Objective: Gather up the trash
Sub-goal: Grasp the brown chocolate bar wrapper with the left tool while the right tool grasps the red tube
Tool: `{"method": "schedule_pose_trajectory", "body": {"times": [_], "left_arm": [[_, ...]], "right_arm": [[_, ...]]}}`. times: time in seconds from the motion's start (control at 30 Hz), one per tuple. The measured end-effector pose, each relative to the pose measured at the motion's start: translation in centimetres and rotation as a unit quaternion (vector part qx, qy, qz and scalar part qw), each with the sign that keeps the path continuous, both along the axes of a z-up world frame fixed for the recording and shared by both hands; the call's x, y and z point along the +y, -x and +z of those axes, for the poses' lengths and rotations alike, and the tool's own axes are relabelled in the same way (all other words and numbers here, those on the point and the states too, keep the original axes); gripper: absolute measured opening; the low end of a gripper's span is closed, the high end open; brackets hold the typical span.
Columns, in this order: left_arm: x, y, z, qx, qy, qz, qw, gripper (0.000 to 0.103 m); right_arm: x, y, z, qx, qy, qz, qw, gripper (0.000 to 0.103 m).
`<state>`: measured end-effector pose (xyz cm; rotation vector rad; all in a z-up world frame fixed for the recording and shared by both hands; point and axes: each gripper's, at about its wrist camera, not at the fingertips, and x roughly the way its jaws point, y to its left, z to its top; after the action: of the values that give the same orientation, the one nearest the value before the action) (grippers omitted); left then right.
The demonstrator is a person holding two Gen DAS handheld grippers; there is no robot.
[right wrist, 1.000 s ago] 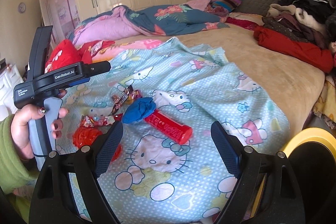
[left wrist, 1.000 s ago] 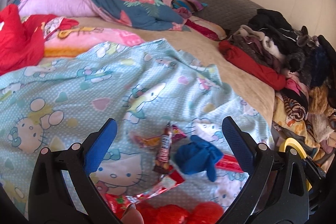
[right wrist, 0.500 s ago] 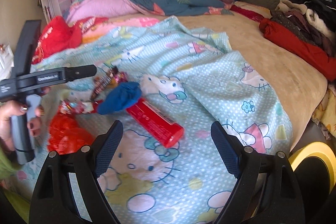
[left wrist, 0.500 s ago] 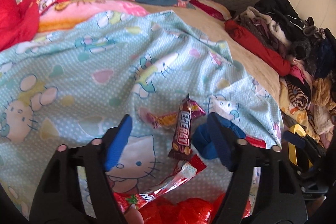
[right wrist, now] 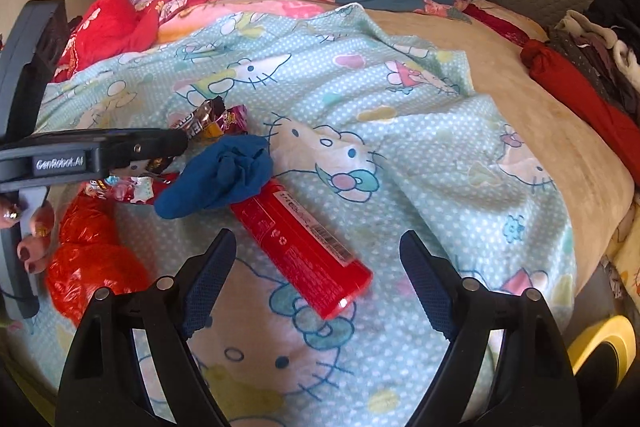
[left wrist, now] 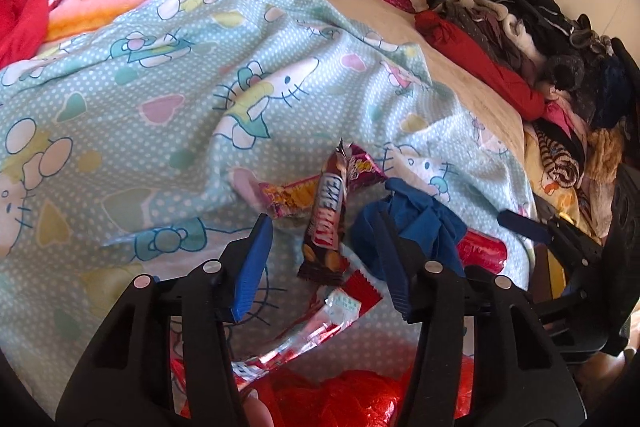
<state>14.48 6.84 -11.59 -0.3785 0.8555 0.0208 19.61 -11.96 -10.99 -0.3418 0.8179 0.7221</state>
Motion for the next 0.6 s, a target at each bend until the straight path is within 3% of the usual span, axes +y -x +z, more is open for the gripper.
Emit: {"method": "schedule_pose_trajectory", "body": {"times": [0.13,0.27,0.37,0.6], "left_arm": [[-0.3,0.2,-0.5,0.013,-0.008,0.0,0.9999,0.037],[-0.7,0.2,-0.9,0.017,-0.005,-0.007,0.9998,0.037],[-0.7,0.1,-1.0,0.016,-0.003,-0.005,0.9998,0.034],[0.1,0.4,-0.6,0.011,0.012,0.015,0.9997,0.034]], "right_arm": [[1.0,0.0,-0.3,-0.001,0.01,0.013,1.0,0.081],[1.7,-0.2,-1.3,0.01,0.019,0.021,1.0,0.066],[1.7,-0.1,-1.7,0.02,0.015,0.026,0.999,0.046],[0.7,0.3,-1.2,0.032,-0.002,0.016,0.999,0.037]]}}
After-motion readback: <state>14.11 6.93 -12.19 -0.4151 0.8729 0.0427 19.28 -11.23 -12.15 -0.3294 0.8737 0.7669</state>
